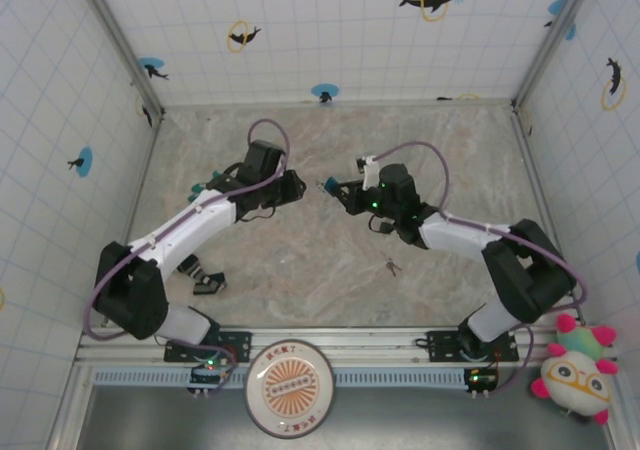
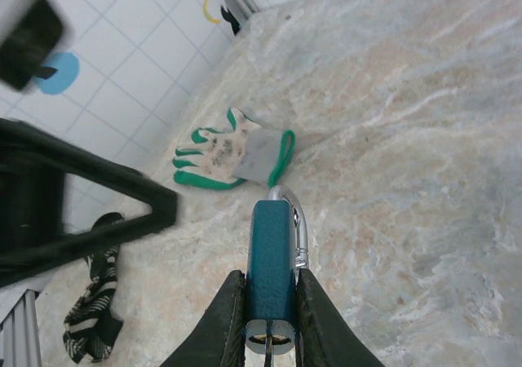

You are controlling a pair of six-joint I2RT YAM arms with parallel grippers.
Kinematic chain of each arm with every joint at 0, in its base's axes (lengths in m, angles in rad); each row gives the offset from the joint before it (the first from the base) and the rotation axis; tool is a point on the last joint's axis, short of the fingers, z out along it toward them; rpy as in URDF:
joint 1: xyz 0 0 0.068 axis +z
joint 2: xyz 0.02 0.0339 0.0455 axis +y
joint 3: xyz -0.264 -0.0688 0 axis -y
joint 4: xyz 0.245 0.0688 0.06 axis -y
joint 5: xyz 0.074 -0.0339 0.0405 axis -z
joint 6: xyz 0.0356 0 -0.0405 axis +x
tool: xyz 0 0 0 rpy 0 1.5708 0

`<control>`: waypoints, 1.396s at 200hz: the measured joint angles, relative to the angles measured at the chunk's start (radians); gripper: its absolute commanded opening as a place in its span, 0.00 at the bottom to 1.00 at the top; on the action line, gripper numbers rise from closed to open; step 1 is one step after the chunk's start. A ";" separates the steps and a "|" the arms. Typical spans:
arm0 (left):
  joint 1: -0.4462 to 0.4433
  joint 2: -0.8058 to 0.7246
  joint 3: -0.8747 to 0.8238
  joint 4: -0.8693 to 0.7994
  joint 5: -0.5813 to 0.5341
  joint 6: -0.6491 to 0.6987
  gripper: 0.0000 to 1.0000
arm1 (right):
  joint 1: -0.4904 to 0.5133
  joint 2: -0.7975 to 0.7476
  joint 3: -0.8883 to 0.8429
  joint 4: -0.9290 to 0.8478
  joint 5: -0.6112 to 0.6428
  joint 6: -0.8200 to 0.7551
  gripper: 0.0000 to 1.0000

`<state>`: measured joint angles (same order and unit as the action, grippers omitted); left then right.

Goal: Unlock with the key

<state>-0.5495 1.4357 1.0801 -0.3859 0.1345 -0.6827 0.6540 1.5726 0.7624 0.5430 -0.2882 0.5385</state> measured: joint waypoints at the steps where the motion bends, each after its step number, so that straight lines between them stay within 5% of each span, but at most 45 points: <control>1: 0.000 -0.004 -0.001 0.002 -0.001 -0.001 0.39 | 0.000 0.003 0.000 0.001 0.000 0.001 0.00; 161: 0.000 -0.108 -0.090 0.156 0.035 -0.064 0.40 | 0.044 0.492 0.190 0.297 -0.088 0.387 0.00; 279: 0.000 -0.091 -0.117 0.217 0.050 -0.105 0.40 | -0.019 0.528 0.189 0.289 -0.082 0.412 0.25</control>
<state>-0.5495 1.3449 0.9634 -0.1692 0.1848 -0.7879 0.6346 2.1006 0.9516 0.8322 -0.3706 0.9501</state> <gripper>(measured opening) 0.404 0.248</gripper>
